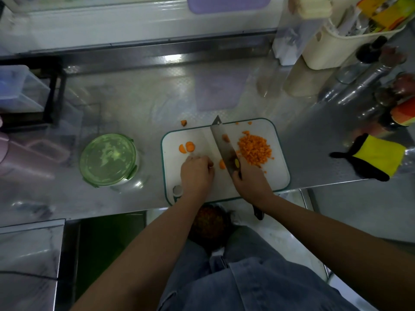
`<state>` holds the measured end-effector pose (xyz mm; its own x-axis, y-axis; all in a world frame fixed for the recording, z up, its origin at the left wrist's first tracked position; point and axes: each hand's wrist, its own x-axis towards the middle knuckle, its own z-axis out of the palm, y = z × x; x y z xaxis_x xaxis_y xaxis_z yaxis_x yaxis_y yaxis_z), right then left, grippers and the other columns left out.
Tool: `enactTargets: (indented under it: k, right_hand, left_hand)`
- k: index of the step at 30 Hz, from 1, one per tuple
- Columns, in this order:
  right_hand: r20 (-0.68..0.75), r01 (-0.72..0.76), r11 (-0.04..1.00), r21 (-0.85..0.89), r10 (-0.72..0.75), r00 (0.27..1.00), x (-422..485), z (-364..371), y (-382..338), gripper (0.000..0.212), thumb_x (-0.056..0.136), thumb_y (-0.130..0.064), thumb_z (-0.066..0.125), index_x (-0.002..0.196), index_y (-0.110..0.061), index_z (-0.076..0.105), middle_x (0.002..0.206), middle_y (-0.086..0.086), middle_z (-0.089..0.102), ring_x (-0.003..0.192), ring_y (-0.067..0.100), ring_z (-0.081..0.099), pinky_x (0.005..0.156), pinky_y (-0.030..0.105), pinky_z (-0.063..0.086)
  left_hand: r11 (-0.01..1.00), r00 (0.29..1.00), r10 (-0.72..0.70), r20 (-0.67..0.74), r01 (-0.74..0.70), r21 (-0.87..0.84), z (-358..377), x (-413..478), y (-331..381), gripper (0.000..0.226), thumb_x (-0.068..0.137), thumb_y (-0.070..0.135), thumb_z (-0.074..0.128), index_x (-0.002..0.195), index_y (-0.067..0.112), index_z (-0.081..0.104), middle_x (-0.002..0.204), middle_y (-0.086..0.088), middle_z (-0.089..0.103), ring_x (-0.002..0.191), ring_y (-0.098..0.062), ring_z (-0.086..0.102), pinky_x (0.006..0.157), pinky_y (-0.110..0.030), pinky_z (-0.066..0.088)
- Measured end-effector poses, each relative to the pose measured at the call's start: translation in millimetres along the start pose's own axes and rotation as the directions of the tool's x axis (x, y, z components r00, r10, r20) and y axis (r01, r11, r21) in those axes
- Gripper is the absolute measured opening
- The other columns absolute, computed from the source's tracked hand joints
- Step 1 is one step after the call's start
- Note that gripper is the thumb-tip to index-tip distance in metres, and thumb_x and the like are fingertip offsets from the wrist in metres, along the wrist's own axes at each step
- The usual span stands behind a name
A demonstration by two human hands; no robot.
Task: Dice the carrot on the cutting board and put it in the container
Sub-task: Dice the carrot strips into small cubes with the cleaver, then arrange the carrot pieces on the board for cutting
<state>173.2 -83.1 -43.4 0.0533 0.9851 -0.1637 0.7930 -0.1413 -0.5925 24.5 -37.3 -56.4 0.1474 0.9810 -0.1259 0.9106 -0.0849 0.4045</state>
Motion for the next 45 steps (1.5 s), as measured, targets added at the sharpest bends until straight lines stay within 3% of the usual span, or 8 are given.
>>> enactTargets:
  k: [8, 15, 18, 24, 31, 36, 41, 45]
  right_hand:
    - [0.109, 0.052, 0.998, -0.043, -0.047, 0.993, 0, 5, 0, 0.023, 0.092, -0.016, 0.050, 0.113, -0.007, 0.049, 0.071, 0.011, 0.057, 0.058, 0.025, 0.053, 0.053, 0.040, 0.045]
    - [-0.009, -0.123, 0.987, -0.104, 0.123, 0.992, 9, -22, 28, 0.029, 0.091, -0.014, 0.048, 0.119, -0.003, 0.047, 0.073, 0.008, 0.051, 0.063, 0.027, 0.049, 0.056, 0.033, 0.038]
    - [-0.035, -0.075, 0.991, -0.115, 0.071, 0.997, 10, -30, 24, 0.025, 0.092, -0.018, 0.050, 0.113, -0.006, 0.050, 0.071, 0.009, 0.057, 0.062, 0.029, 0.054, 0.054, 0.034, 0.038]
    - [-0.058, 0.084, 0.981, -0.177, -0.095, 0.994, 4, -25, -2, 0.014, 0.087, -0.018, 0.054, 0.096, -0.007, 0.052, 0.071, 0.006, 0.055, 0.068, 0.030, 0.058, 0.054, 0.031, 0.035]
    - [0.143, 0.230, 0.973, -0.033, -0.223, 0.964, 0, -14, -1, 0.032, 0.094, -0.042, 0.050, 0.113, -0.018, 0.060, 0.088, 0.003, 0.063, 0.079, 0.020, 0.059, 0.063, 0.033, 0.042]
    - [-0.037, 0.106, 0.986, 0.126, -0.102, 0.994, 20, -13, 7, 0.013, 0.092, -0.020, 0.057, 0.101, -0.013, 0.063, 0.080, 0.001, 0.058, 0.071, 0.016, 0.056, 0.065, 0.032, 0.046]
    - [0.073, 0.060, 0.972, 0.225, -0.078, 0.994, 30, -3, -11, 0.028, 0.091, -0.023, 0.061, 0.117, -0.013, 0.059, 0.102, 0.002, 0.056, 0.083, 0.017, 0.058, 0.074, 0.031, 0.049]
    - [0.098, 0.057, 0.979, 0.197, -0.077, 0.992, 31, 8, -17, 0.018, 0.091, -0.020, 0.060, 0.109, -0.015, 0.063, 0.100, 0.003, 0.058, 0.079, 0.014, 0.058, 0.068, 0.025, 0.046]
  left_hand:
    - [1.000, 1.000, 0.010, -0.015, -0.010, 0.023, 2, 1, 4, 0.016, 0.087, 0.022, 0.058, 0.090, 0.016, 0.073, 0.085, -0.008, 0.070, 0.086, -0.026, 0.056, 0.071, -0.033, 0.041]
    - [0.998, 0.998, -0.011, 0.065, 0.015, -0.055, 1, 6, 8, 0.019, 0.090, 0.024, 0.056, 0.092, 0.015, 0.072, 0.088, -0.006, 0.070, 0.090, -0.025, 0.058, 0.085, -0.037, 0.047]
    - [0.980, 0.992, -0.058, 0.112, 0.078, -0.185, -2, 9, 15, 0.024, 0.095, 0.029, 0.051, 0.090, 0.015, 0.069, 0.085, -0.003, 0.068, 0.082, -0.021, 0.061, 0.068, -0.030, 0.044]
    - [0.559, 0.931, -0.234, 0.279, 0.364, -0.745, -19, 10, 45, 0.047, 0.097, 0.053, 0.038, 0.095, 0.015, 0.064, 0.076, -0.010, 0.070, 0.064, -0.022, 0.065, 0.059, -0.033, 0.053]
    - [0.804, 0.932, -0.334, 0.140, 0.360, -0.474, -16, 7, 21, 0.032, 0.100, 0.019, 0.039, 0.078, 0.002, 0.055, 0.082, -0.017, 0.057, 0.076, -0.029, 0.052, 0.061, -0.031, 0.028]
    - [0.738, 0.903, -0.410, 0.132, 0.413, -0.533, -23, 5, 6, 0.041, 0.099, 0.017, 0.039, 0.061, 0.004, 0.048, 0.072, -0.020, 0.052, 0.077, -0.036, 0.054, 0.061, -0.037, 0.031]
    - [0.673, 0.886, -0.444, 0.135, 0.430, -0.602, -20, 4, -2, 0.042, 0.101, 0.023, 0.038, 0.074, -0.004, 0.057, 0.084, -0.028, 0.060, 0.084, -0.041, 0.057, 0.061, -0.036, 0.034]
    - [0.652, 0.893, -0.431, 0.128, 0.407, -0.640, -16, 5, -3, 0.041, 0.097, 0.016, 0.042, 0.056, 0.014, 0.038, 0.058, -0.004, 0.041, 0.060, -0.028, 0.045, 0.062, -0.037, 0.034]
